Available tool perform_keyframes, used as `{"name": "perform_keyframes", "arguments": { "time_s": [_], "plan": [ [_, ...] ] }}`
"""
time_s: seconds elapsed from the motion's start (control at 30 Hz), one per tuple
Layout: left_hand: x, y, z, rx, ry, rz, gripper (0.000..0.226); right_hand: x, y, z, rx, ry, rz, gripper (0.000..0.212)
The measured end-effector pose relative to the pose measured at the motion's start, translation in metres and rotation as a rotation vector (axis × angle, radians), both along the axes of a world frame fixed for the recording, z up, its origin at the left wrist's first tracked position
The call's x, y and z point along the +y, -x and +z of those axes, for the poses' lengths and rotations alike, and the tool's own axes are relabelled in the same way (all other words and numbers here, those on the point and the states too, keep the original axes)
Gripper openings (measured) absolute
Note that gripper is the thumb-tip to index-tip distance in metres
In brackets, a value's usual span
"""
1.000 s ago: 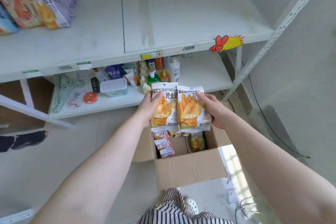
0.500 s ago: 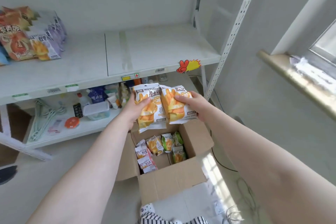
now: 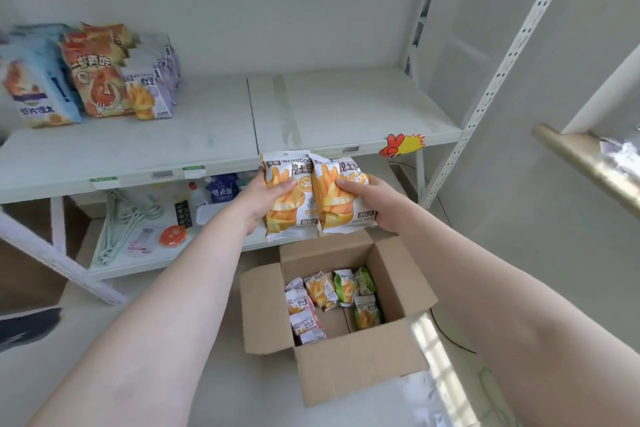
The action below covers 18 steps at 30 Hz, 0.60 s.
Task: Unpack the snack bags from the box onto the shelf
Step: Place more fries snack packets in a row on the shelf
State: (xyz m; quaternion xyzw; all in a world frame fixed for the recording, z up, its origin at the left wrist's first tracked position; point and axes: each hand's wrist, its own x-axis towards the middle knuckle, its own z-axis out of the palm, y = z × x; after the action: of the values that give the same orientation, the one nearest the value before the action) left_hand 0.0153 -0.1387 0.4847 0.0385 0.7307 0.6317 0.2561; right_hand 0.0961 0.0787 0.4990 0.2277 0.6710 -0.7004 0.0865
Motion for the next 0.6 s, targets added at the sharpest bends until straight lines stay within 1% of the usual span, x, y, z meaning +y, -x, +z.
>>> {"name": "perform_keyframes", "arguments": {
  "time_s": [0.03, 0.07, 0.13, 0.17, 0.2, 0.23, 0.3, 0.33, 0.47, 0.5, 0.6],
  "plan": [
    [-0.018, 0.007, 0.001, -0.001, 0.023, -0.003, 0.063, -0.016, 0.009, -0.003, 0.004, 0.019, 0.012, 0.039],
    [-0.037, 0.014, 0.002, -0.009, 0.038, -0.009, 0.073, -0.034, 0.019, -0.006, 0.008, 0.035, 0.023, 0.038],
    [-0.08, 0.04, -0.007, -0.003, 0.047, 0.002, 0.108, -0.074, 0.041, -0.013, 0.008, 0.053, 0.024, 0.033],
    [-0.102, 0.054, -0.012, 0.0, 0.058, 0.005, 0.118, -0.094, 0.05, -0.016, 0.005, 0.061, 0.022, 0.028],
    [-0.123, 0.064, -0.014, -0.009, 0.078, 0.005, 0.117, -0.115, 0.061, -0.019, 0.001, 0.07, 0.02, 0.023],
    [-0.142, 0.072, -0.011, -0.013, 0.089, 0.009, 0.104, -0.134, 0.071, -0.023, -0.002, 0.08, 0.018, 0.019],
    [-0.179, 0.085, -0.009, -0.026, 0.091, 0.017, 0.069, -0.171, 0.09, -0.027, -0.007, 0.097, 0.022, 0.02],
    [-0.195, 0.093, -0.011, -0.037, 0.096, 0.026, 0.063, -0.188, 0.098, -0.029, -0.009, 0.096, 0.022, 0.021],
    [-0.253, 0.121, -0.017, -0.007, 0.09, 0.048, 0.054, -0.243, 0.126, -0.035, -0.02, 0.067, 0.024, 0.032],
    [-0.266, 0.128, -0.018, 0.007, 0.084, 0.06, 0.055, -0.254, 0.132, -0.036, -0.024, 0.054, 0.024, 0.034],
    [-0.293, 0.145, -0.027, 0.016, 0.092, 0.076, 0.071, -0.277, 0.152, -0.036, -0.032, 0.041, 0.025, 0.035]
  ]
}}
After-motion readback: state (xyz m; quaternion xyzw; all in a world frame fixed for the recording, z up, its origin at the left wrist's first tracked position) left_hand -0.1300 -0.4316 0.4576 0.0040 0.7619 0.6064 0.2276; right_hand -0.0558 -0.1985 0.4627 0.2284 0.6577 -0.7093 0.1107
